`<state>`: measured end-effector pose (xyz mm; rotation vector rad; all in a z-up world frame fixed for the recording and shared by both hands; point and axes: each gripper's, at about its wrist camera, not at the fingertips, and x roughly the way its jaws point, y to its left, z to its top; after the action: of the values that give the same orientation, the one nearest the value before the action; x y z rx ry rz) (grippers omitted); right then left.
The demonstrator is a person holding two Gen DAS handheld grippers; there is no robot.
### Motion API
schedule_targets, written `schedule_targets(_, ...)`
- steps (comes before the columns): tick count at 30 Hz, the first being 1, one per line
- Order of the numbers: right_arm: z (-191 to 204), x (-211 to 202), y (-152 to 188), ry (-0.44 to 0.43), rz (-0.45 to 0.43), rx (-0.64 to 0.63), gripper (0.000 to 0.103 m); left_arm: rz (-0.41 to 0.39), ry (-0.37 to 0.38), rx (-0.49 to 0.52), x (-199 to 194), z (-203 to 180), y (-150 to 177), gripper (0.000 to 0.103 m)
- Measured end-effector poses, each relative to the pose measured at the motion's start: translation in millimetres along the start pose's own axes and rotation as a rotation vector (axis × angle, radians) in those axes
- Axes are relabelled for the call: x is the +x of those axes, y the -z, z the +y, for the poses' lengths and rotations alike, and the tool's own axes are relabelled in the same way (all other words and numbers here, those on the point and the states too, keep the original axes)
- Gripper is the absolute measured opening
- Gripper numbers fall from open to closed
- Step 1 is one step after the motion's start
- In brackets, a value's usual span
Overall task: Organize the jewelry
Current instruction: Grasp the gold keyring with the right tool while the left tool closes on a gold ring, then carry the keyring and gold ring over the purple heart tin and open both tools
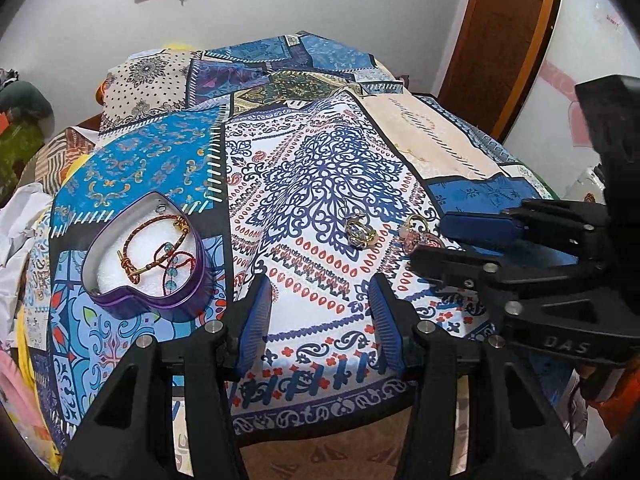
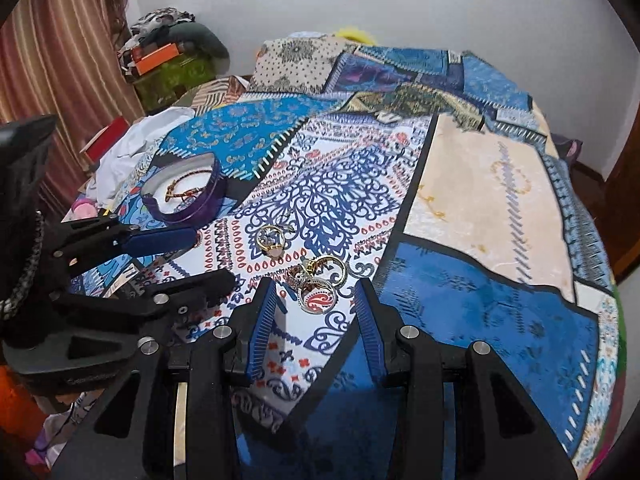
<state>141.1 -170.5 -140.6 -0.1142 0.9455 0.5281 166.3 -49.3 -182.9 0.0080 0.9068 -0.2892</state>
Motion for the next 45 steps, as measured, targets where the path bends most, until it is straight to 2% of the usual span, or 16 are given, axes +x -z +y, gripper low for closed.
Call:
schedule_targets(3, 1, 2, 1, -0.006, -0.002, -0.010, 0.036, 0.000, 0.006, 0.009, 1, -1, -1, 0.044)
schedule_targets(7, 4, 3, 1, -0.006, 0.001, -0.038, 0.020, 0.000, 0.017, 0.020, 3, -3, -2, 0.037)
schedule_targets(15, 2, -4, 4, -0.022, -0.023, -0.025, 0.020, 0.000, 0.016, 0.046, 7, -10, -10, 0.037)
schedule_targets(29, -32, -21, 6, 0.003, -0.063, 0.065, 0.020, -0.008, 0.009, 0.092, 25, -24, -27, 0.036)
schedule_targets(33, -34, -21, 8, 0.002, -0.065, 0.072, 0.020, -0.013, 0.010, 0.094, 27, -24, -29, 0.020)
schedule_targets(45, -33, -26, 4, 0.001, -0.079, 0.078, 0.020, -0.048, 0.014, 0.085, 10, -23, -29, 0.020)
